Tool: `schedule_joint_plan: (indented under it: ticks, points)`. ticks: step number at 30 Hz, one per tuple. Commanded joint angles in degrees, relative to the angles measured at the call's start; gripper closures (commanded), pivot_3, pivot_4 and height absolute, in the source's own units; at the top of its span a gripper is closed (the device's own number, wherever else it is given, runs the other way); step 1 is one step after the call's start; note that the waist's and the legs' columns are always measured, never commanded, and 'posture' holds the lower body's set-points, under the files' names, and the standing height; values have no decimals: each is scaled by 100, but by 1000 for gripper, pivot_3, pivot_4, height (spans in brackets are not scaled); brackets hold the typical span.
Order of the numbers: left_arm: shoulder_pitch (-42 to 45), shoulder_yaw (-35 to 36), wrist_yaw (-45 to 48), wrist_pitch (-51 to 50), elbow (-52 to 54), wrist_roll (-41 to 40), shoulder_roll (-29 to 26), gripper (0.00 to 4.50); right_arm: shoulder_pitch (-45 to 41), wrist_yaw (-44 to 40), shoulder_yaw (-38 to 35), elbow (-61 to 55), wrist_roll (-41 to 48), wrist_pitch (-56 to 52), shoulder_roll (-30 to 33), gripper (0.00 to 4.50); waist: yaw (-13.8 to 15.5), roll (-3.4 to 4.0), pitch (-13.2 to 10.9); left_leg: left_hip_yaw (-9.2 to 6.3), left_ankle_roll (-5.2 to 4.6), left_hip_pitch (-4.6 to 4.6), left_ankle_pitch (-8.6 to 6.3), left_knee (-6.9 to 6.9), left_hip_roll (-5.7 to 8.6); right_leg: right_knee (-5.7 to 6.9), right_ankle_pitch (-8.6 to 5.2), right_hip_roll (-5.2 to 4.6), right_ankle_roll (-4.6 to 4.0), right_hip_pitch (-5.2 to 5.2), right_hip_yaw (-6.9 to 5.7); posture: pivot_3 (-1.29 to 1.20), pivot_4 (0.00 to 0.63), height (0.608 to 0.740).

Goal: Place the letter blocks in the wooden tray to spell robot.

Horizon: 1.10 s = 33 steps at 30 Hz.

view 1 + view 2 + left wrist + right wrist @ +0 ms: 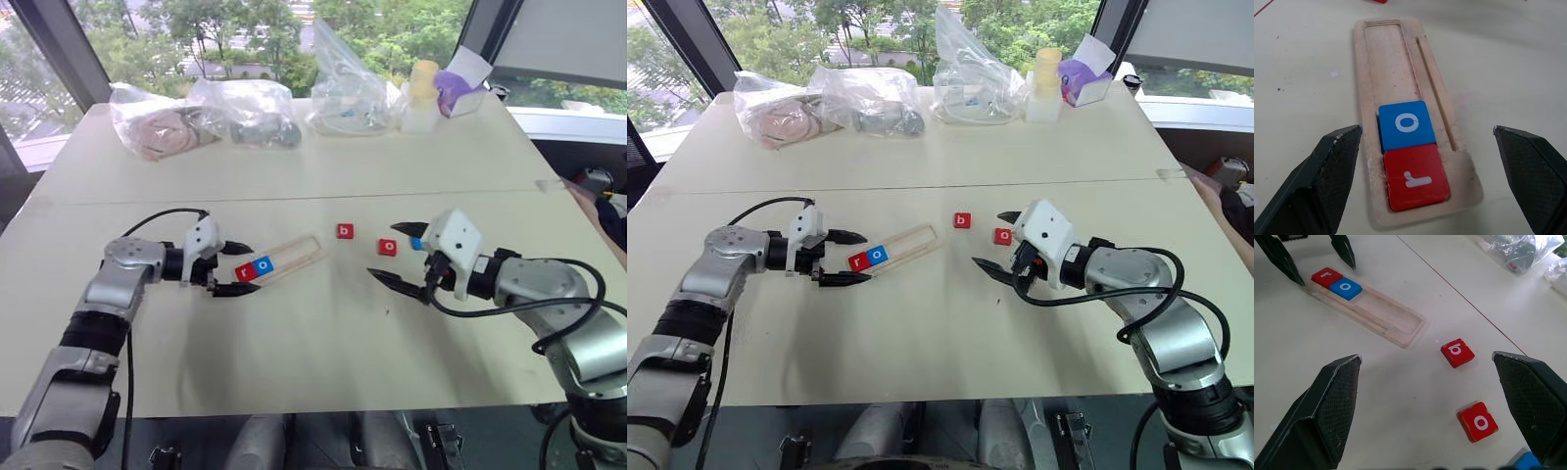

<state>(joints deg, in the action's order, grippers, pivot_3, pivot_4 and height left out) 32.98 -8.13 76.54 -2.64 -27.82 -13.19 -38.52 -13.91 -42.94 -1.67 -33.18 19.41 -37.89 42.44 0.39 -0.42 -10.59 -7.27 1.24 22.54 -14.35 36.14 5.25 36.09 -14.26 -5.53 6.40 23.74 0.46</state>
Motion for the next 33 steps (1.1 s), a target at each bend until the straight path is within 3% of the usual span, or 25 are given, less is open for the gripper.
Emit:
schedule_joint_plan:
  ticks: [1,12,23,25,27,33]
  points:
    - [276,-3,93,416,-502,206,70,0,58,173,-134,-355,101,-89,-26,64,8,-1,0,0,0,0,0,1,0,2,0,2,0,0,0,0,150,740]
    - [180,-118,-113,978,-999,727,279,0,144,412,-176,-528,173,-190,-13,64,19,0,1,0,0,-3,1,5,2,4,1,3,1,-4,0,0,150,740]
    - [-386,-124,-269,512,-363,743,215,0,66,533,-74,-476,176,-149,-9,64,12,4,11,-1,0,-17,1,7,1,5,1,4,2,-19,1,0,150,740]
    - [-490,-121,-307,402,-204,743,184,542,59,534,-55,-471,169,-137,-4,0,7,5,12,0,0,-17,1,7,1,5,1,3,2,-19,1,0,150,740]
    - [-663,-103,-336,282,55,708,143,1359,49,541,-25,-463,155,-128,-6,0,5,6,13,0,0,-17,1,6,1,5,1,3,2,-19,2,0,150,740]
    - [-1017,-112,-340,180,608,615,97,1388,29,563,16,-450,153,-120,0,0,-8,7,14,0,0,-18,1,5,0,5,1,3,2,-19,3,0,150,740]
